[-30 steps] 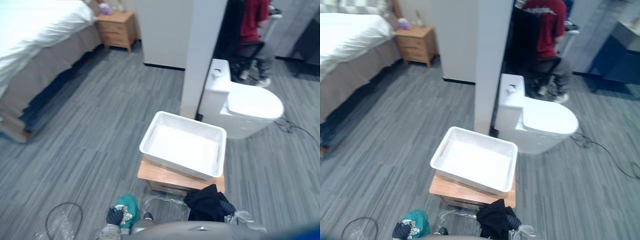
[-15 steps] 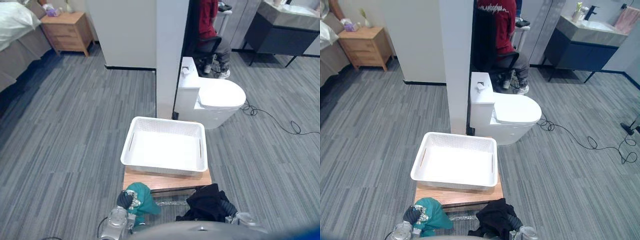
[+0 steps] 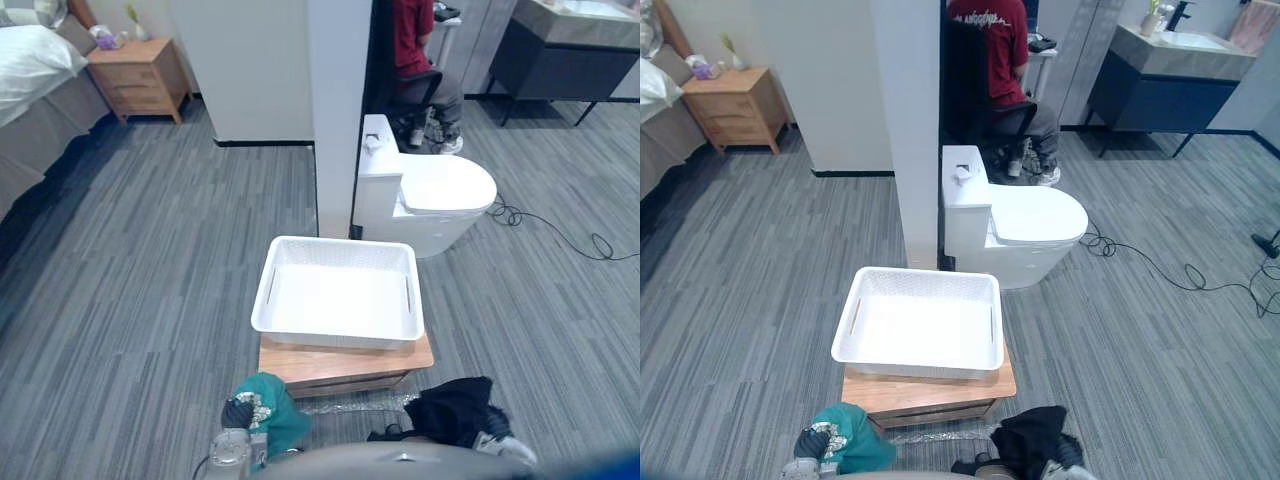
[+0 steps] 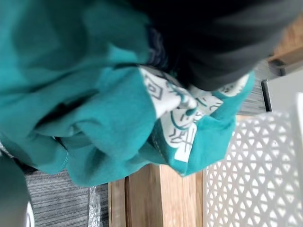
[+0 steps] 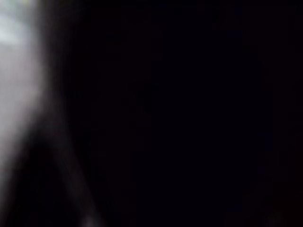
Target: Tidy the bed and pick cloth on bed and put in laundry
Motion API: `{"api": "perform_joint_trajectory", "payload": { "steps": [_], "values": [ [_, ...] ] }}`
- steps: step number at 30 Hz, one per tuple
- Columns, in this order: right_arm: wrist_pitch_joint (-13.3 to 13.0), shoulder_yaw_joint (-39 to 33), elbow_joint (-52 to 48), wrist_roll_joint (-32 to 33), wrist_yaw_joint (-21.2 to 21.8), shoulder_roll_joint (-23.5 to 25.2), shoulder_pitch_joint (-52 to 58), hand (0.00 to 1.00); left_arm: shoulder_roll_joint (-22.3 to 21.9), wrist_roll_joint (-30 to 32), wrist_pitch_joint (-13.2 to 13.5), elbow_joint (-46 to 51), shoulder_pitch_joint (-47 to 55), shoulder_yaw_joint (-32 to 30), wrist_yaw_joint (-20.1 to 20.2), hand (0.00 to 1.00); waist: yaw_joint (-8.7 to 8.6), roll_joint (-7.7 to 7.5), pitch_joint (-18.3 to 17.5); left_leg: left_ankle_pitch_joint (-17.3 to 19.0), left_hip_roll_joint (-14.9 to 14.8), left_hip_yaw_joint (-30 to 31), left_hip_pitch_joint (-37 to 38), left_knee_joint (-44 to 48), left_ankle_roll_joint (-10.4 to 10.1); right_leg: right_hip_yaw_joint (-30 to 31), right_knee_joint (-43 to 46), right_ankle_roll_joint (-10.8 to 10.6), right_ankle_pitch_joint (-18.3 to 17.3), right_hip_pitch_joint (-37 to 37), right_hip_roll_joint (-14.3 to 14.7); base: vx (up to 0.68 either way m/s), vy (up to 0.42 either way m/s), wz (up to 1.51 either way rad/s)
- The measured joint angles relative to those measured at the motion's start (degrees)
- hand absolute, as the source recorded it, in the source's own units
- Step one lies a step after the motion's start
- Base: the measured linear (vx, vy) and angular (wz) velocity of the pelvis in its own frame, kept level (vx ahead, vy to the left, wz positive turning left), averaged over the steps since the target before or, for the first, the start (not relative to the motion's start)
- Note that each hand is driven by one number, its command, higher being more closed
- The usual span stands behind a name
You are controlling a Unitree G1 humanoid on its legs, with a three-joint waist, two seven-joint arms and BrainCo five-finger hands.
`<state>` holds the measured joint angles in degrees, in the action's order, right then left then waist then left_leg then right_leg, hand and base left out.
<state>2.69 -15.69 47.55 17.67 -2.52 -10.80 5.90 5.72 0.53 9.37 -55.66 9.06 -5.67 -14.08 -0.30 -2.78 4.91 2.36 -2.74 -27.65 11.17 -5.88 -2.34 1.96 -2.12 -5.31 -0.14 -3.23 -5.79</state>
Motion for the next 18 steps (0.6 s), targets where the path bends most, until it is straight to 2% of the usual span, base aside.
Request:
{"api": "perform_joint_trajectory", "payload": {
  "steps": [3,7,10,14,18],
  "values": [
    [-0.1,0.5,-11.8,-1.9,-5.2,-5.3,-5.5,1.0,0.3,-0.1,-0.2,2.5,1.8,-0.1,0.3,1.0,-0.07,-0.21,-0.1,0.0,0.5,0.2,-0.4,0.2,0.0,0.0,-0.4,-0.1,0.1,0.2,-0.1,0.0,0.007,0.01],
    [-1.5,0.6,-17.3,-5.3,-6.9,-8.2,-11.2,1.0,0.5,-2.0,-0.8,4.7,3.5,0.2,0.5,1.0,-0.21,-0.56,-1.2,-0.2,0.6,2.4,-1.8,0.3,0.3,-1.3,-1.2,-0.1,0.2,0.4,-0.2,0.03,-0.005,0.21],
    [-0.8,3.3,-22.3,-9.4,-6.4,-9.5,-14.6,1.0,0.7,-2.2,-1.5,6.7,5.4,0.3,0.5,1.0,-0.05,-0.7,-1.3,-0.4,0.6,4.2,-2.3,0.3,0.6,-1.9,-1.5,0.0,0.3,0.5,-0.2,0.05,-0.015,0.12],
    [1.2,9.4,-32.4,-12.9,-2.4,-10.4,-16.7,1.0,0.9,-2.2,-2.7,9.3,6.7,1.3,0.6,1.0,-0.17,-0.69,-1.3,-0.4,0.6,7.4,-2.7,0.4,0.6,-2.8,-1.5,0.2,0.5,0.5,-0.3,0.03,-0.024,0.09],
    [3.5,12.8,-39.5,-13.5,1.3,-10.2,-17.5,1.0,0.9,-2.2,-3.6,11.7,6.7,2.5,1.7,1.0,-0.15,-0.76,-1.3,-0.7,0.8,8.8,-3.3,0.4,1.0,-4.1,-1.5,0.1,0.6,0.4,-0.6,-0.03,-0.001,0.18]
  ]
}}
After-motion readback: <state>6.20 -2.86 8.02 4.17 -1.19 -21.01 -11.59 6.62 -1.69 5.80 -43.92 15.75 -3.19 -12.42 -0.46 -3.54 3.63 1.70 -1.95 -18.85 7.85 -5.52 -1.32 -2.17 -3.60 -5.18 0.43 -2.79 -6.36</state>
